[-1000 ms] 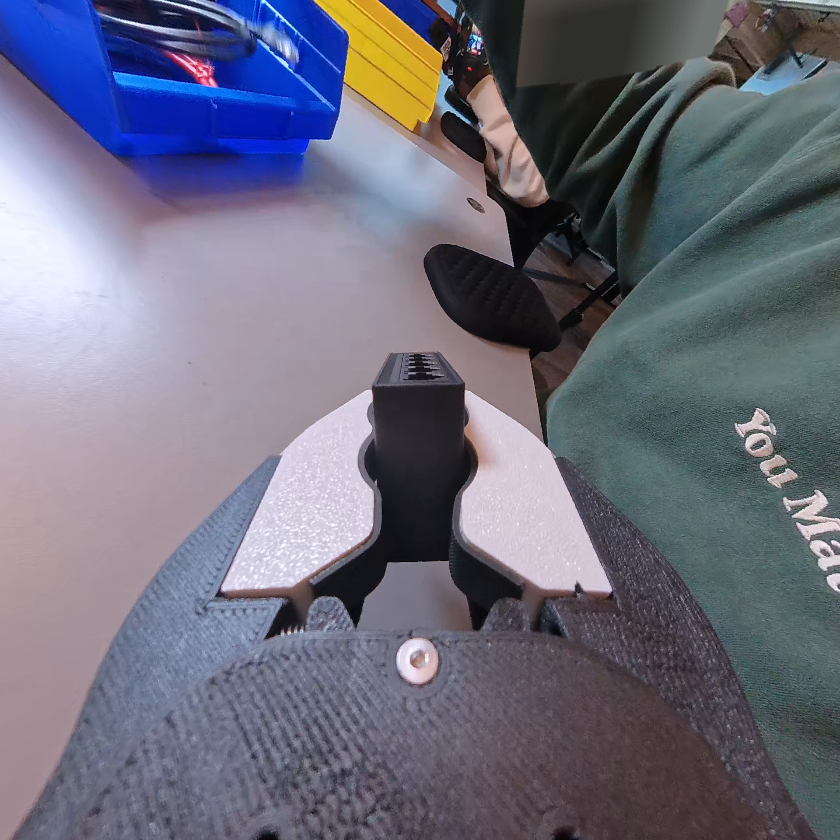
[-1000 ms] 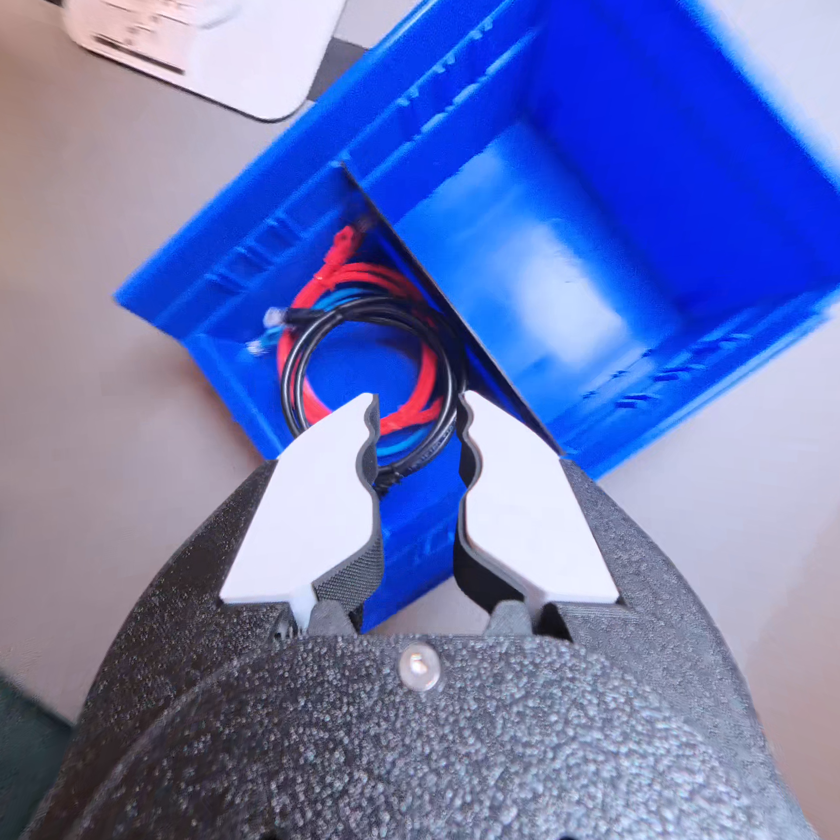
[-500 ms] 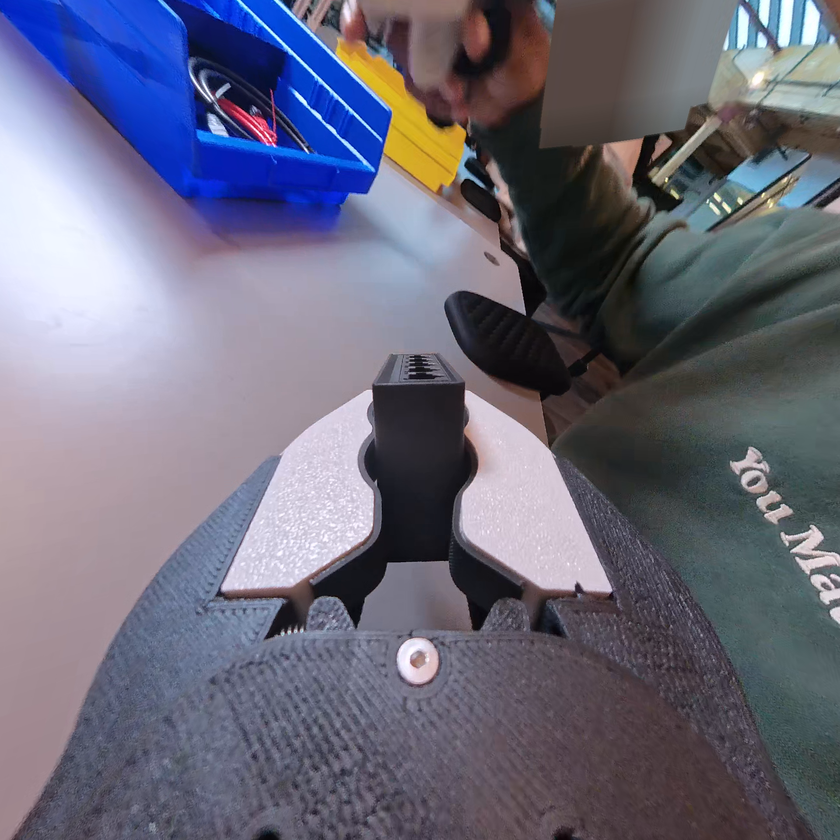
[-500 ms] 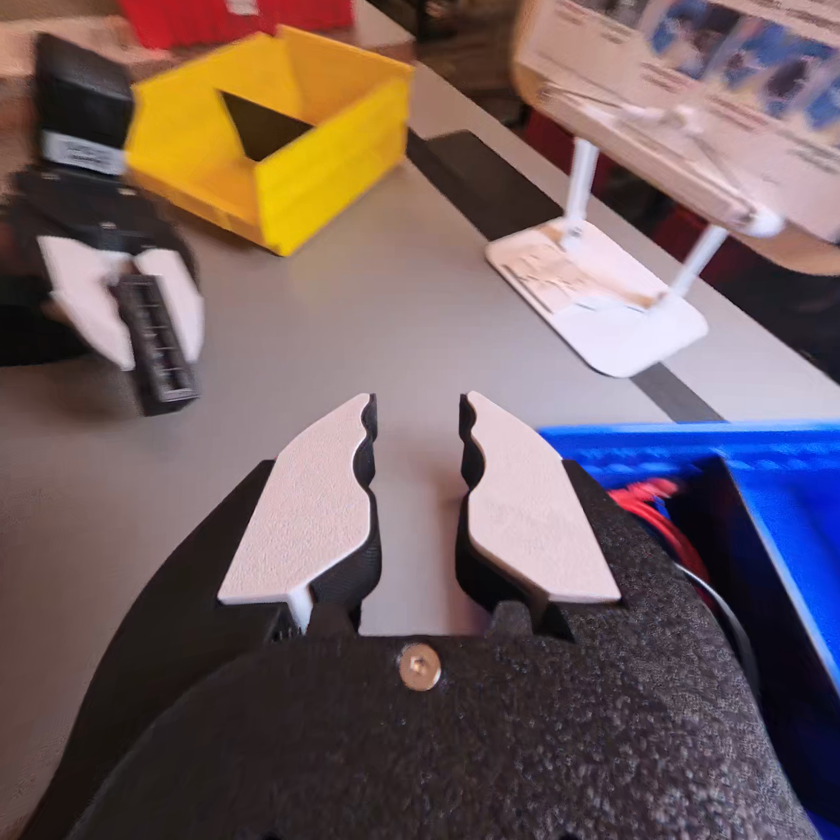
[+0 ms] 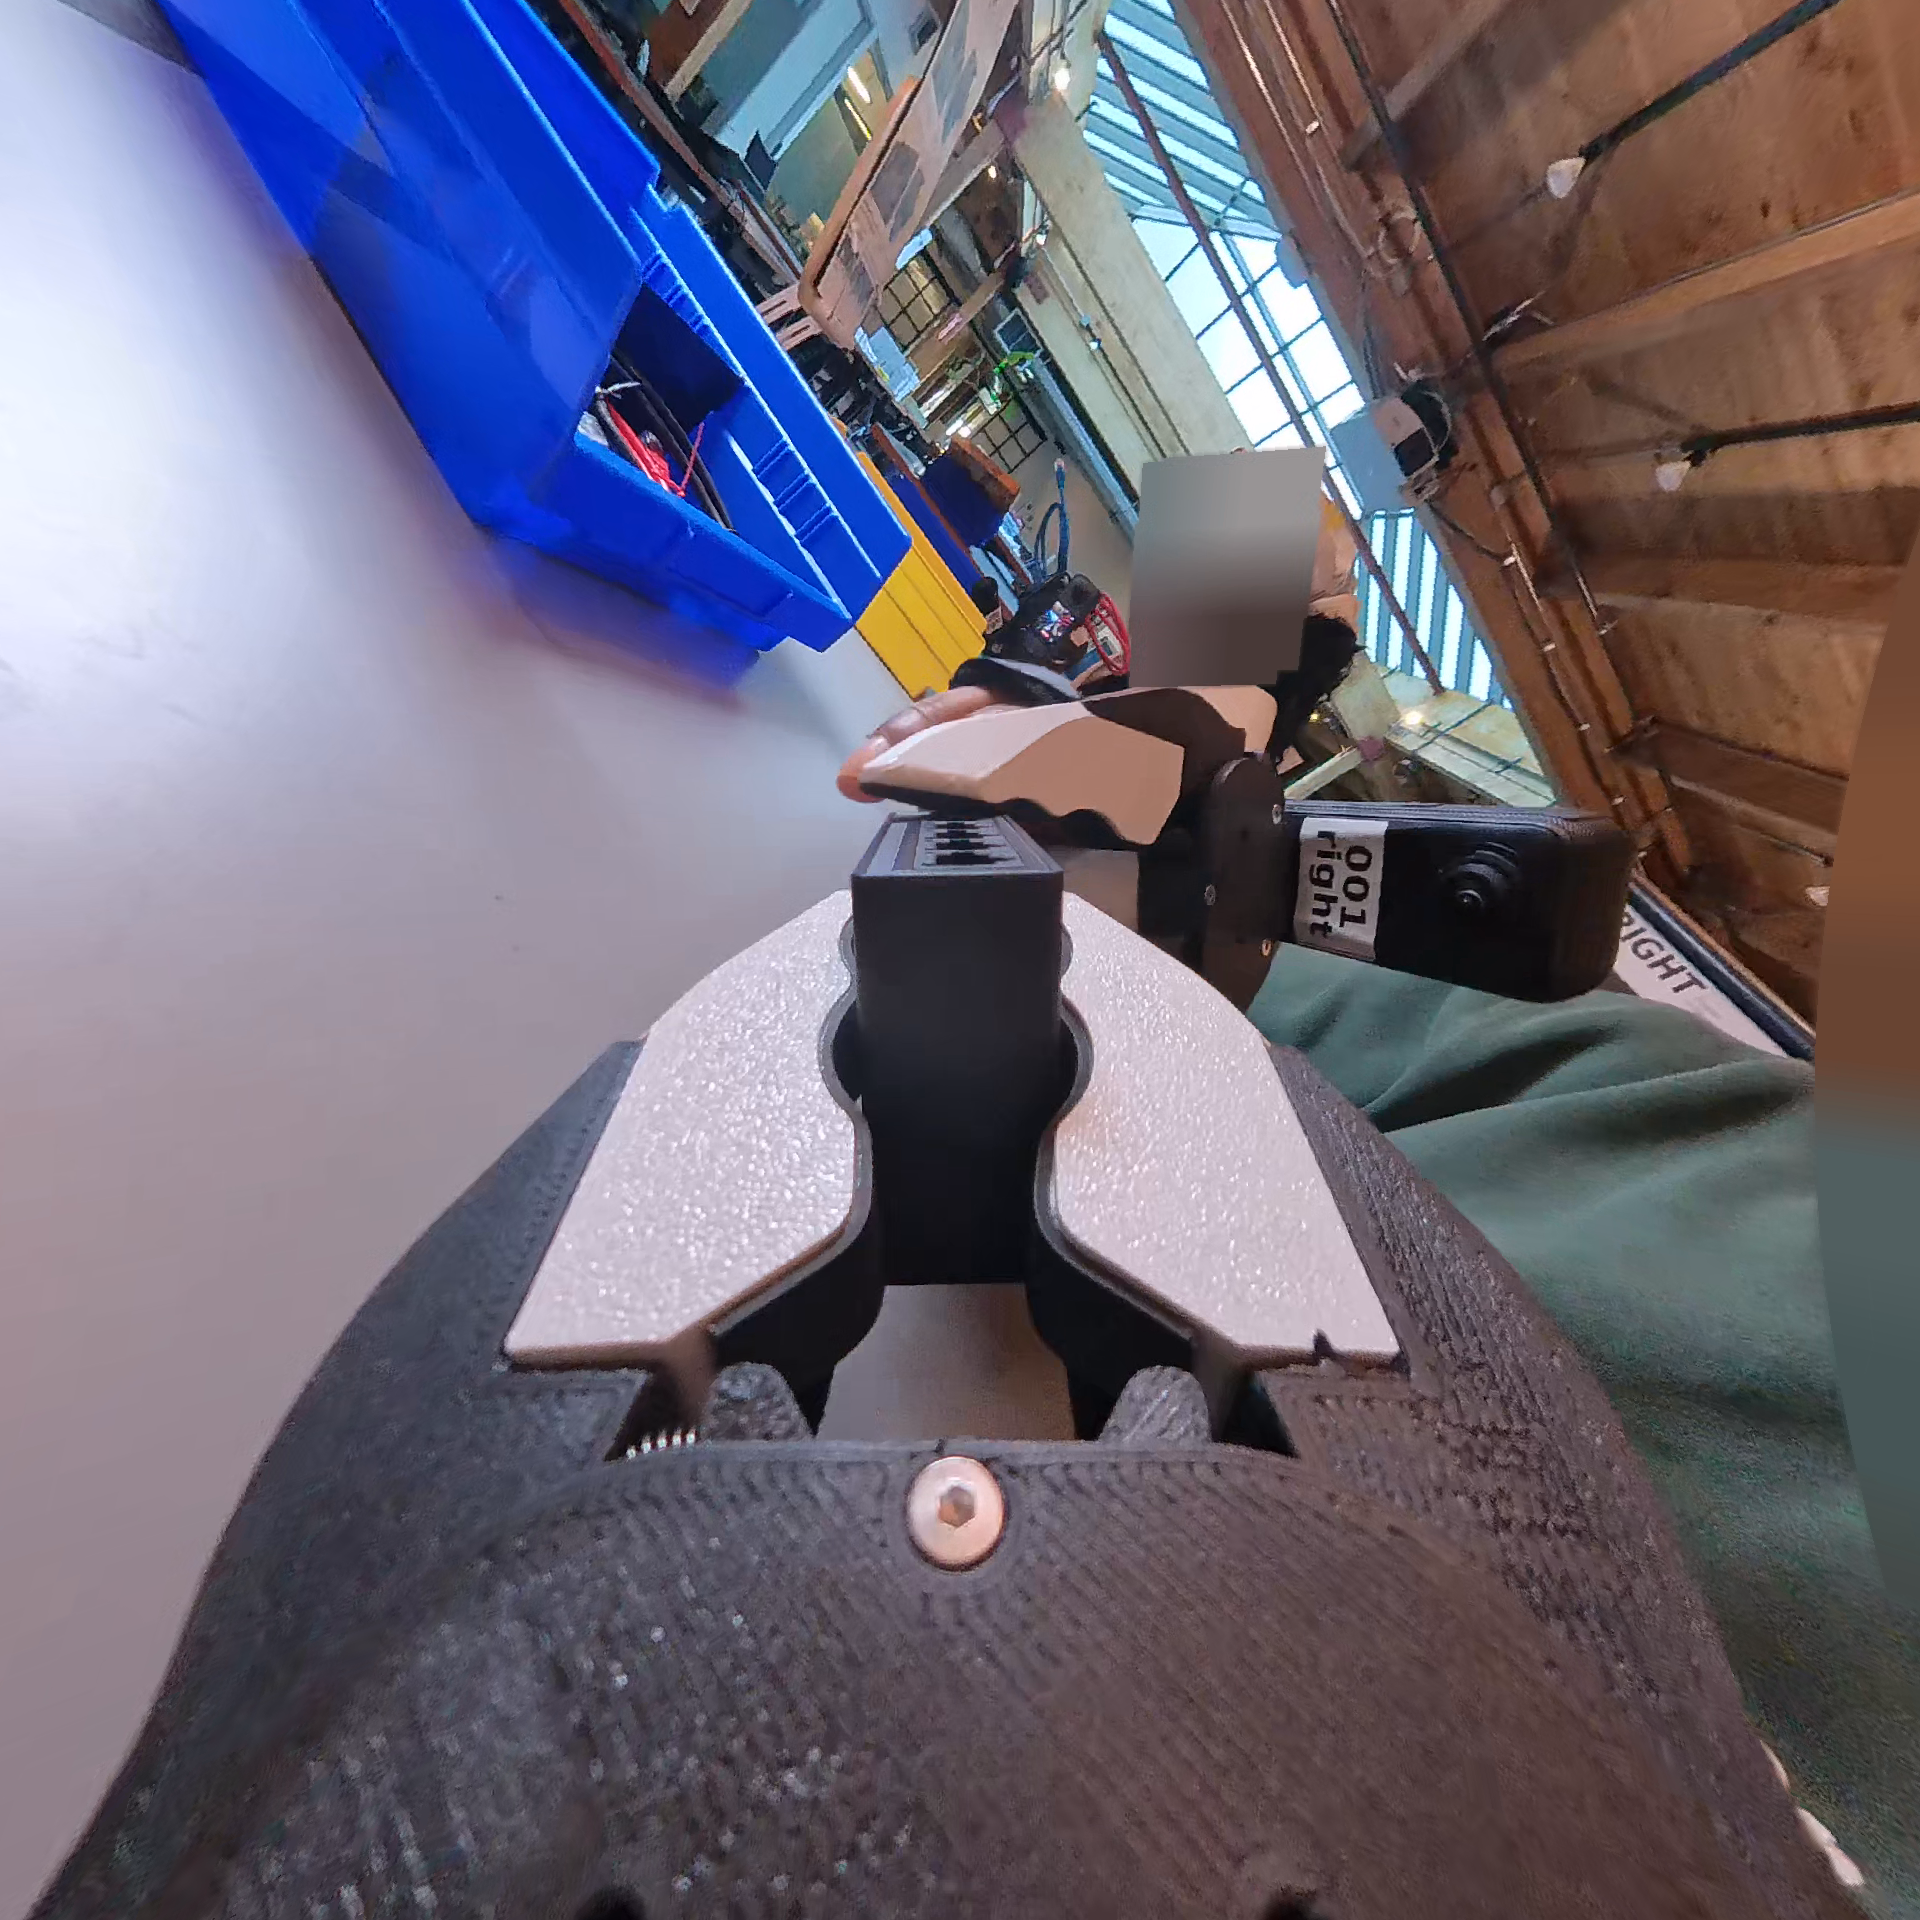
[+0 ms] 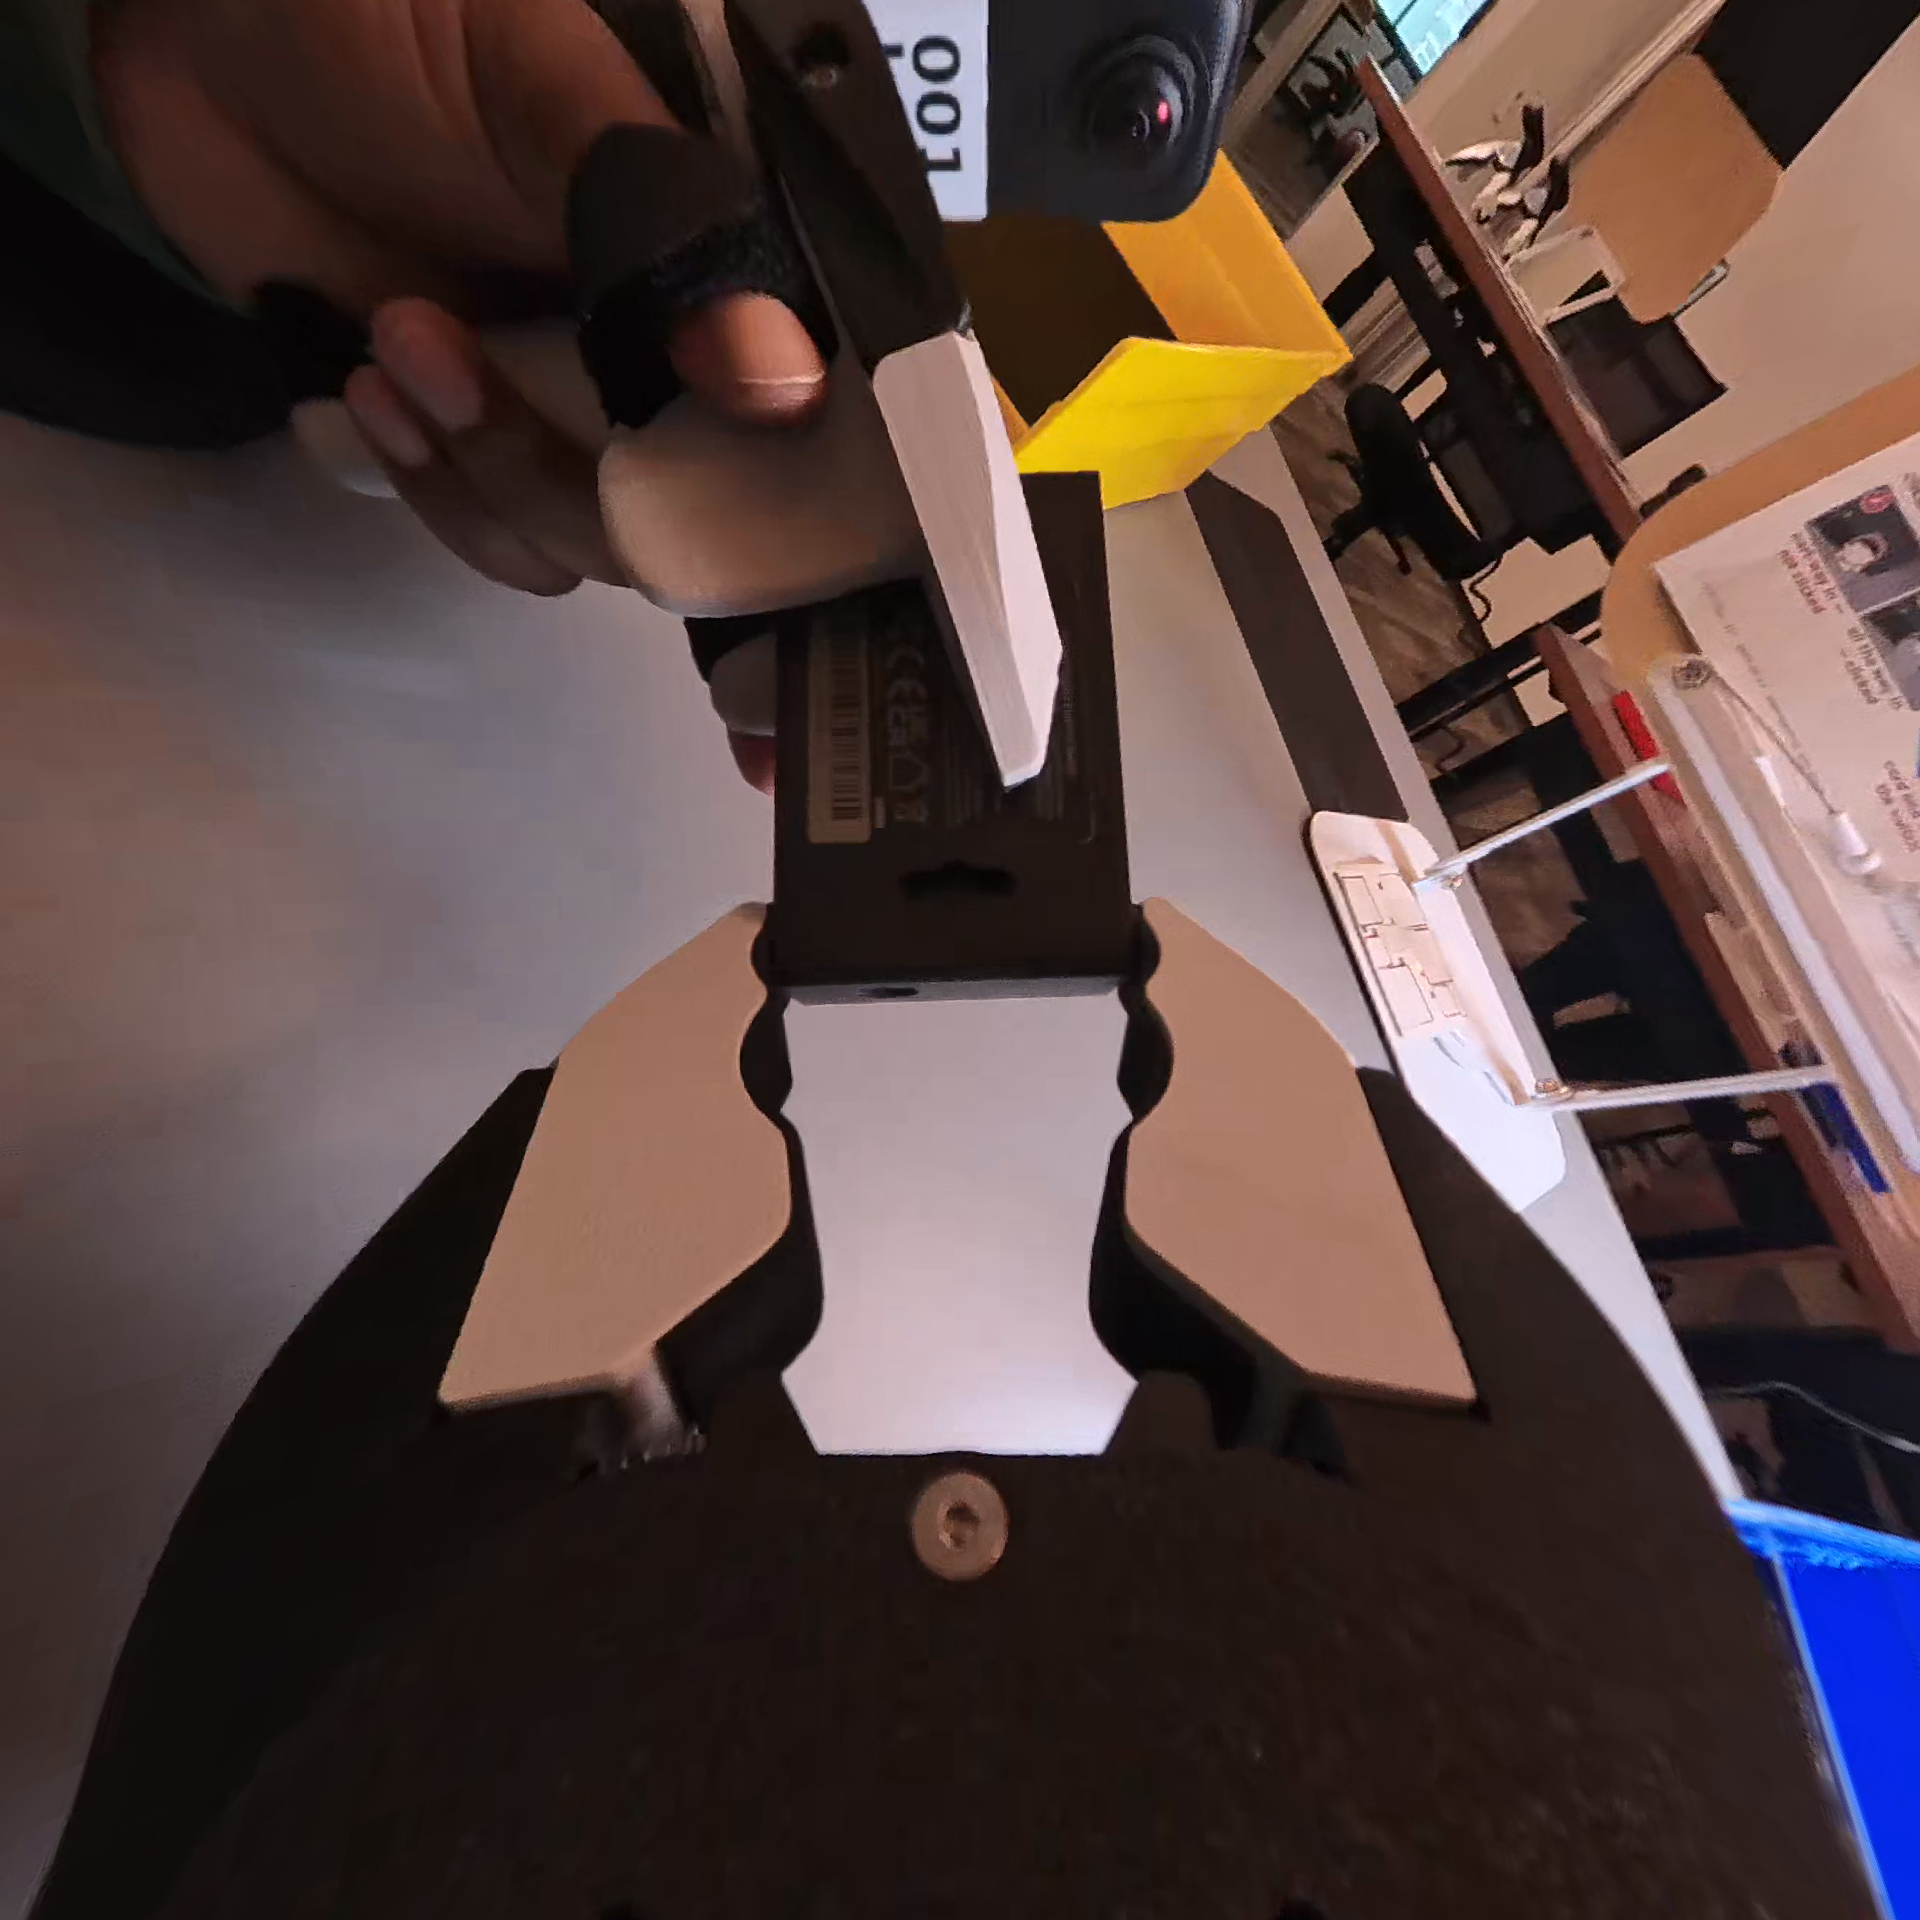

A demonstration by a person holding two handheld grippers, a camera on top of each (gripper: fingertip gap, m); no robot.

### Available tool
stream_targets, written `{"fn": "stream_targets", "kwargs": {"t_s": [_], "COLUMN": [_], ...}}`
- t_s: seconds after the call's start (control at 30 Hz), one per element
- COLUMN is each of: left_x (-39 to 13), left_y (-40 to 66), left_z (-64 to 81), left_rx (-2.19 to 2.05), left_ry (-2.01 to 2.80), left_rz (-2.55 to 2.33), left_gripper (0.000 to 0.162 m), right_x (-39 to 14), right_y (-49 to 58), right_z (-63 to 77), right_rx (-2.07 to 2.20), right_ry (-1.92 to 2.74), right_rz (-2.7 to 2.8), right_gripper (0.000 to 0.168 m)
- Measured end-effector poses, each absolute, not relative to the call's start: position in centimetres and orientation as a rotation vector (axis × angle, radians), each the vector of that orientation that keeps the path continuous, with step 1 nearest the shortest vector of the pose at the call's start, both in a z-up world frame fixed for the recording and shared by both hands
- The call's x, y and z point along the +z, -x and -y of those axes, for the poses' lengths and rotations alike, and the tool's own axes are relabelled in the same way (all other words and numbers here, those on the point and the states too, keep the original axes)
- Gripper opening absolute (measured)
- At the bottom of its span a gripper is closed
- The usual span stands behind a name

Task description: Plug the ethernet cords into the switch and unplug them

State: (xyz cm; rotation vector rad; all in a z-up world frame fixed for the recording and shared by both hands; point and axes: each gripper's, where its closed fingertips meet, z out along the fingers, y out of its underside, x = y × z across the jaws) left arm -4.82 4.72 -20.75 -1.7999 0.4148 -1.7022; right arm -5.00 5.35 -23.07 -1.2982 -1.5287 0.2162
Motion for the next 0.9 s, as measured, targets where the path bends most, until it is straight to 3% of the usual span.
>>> {"fn": "stream_targets", "kwargs": {"t_s": [0.4,0.63,0.77,0.9], "left_x": [-22.8,-25.3,-23.2,-20.7], "left_y": [3.7,2.0,2.8,4.2], "left_z": [-0.5,2.7,-0.7,-4.7], "left_rx": [-1.584,-1.574,-1.575,-1.687], "left_ry": [1.913,2.021,1.943,1.823], "left_rz": [-0.997,-1.334,-1.016,-0.538], "left_gripper": [0.033,0.028,0.028,0.028], "right_x": [-23.5,-24.0,-21.3,-19.0], "right_y": [1.5,1.1,1.4,1.5], "right_z": [-2.2,-0.6,-4.7,-5.8], "right_rx": [0.250,0.038,0.047,0.396], "right_ry": [1.032,0.751,0.981,1.323], "right_rz": [2.002,2.338,1.991,1.561], "right_gripper": [0.062,0.062,0.059,0.075]}}
